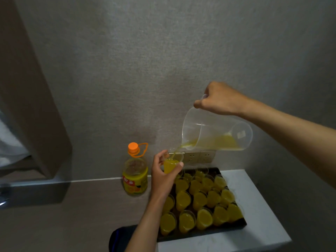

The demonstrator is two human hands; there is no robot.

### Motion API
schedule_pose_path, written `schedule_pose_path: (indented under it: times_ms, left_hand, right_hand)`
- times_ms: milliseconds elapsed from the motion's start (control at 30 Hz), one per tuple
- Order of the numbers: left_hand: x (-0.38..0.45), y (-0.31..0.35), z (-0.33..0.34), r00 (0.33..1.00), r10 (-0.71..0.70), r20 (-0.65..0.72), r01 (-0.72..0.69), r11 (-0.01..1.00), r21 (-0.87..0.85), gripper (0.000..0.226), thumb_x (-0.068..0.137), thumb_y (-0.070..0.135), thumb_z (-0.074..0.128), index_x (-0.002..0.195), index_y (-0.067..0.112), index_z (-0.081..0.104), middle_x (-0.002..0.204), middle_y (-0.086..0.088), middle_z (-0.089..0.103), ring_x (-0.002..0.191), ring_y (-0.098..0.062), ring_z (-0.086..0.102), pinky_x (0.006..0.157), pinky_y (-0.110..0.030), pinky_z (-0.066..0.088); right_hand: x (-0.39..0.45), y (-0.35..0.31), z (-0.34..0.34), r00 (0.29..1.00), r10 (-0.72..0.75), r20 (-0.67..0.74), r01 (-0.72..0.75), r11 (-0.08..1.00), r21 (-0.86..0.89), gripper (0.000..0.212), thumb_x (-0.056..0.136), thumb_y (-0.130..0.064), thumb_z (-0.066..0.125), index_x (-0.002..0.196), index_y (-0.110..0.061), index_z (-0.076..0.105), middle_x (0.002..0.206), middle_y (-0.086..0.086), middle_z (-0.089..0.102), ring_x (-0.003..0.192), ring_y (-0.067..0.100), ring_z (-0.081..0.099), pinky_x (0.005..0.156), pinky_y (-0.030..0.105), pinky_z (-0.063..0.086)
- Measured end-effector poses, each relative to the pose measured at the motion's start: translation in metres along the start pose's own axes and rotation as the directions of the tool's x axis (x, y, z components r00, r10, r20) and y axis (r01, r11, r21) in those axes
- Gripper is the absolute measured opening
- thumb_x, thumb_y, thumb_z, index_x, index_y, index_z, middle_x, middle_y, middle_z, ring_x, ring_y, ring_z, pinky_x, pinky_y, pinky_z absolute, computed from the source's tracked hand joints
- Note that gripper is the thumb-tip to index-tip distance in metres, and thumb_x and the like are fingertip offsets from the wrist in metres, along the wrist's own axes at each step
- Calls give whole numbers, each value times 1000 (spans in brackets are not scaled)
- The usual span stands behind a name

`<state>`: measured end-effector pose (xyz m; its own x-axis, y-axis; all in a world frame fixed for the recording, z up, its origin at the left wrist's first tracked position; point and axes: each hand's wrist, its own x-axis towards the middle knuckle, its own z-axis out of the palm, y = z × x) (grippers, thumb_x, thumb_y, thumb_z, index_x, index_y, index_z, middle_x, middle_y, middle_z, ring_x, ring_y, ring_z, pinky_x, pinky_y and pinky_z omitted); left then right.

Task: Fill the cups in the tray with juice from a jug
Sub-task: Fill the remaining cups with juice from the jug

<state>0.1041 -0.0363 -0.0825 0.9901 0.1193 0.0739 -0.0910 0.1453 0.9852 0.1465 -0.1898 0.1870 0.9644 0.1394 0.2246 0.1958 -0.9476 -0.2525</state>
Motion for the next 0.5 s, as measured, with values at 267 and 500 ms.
schedule_pose_path:
  times_ms: [267, 500]
  left_hand:
    - [1, 0, 0, 1000, 4, -15, -4, 1000, -8, 55, 80, 24, 87, 124, 40, 58, 129, 13, 61, 121, -3, 54, 96, -30, 50]
    - [3, 1, 0, 1000, -21, -8, 21, 1000, -15, 60, 72, 39, 88, 123, 45, 58, 128, 18, 60, 123, -8, 55, 98, -36, 53]
  right_hand:
    - [4, 4, 3, 1000, -2, 14, 1, 1000, 21, 44, 85, -36, 69, 53, -16, 46, 50, 2, 39, 47, 19, 34, 55, 36, 30]
    - [4, 4, 5, 1000, 15, 20, -16, 1000, 17, 41, 87, -35, 69, 58, -12, 53, 55, 5, 46, 50, 20, 40, 57, 38, 35]
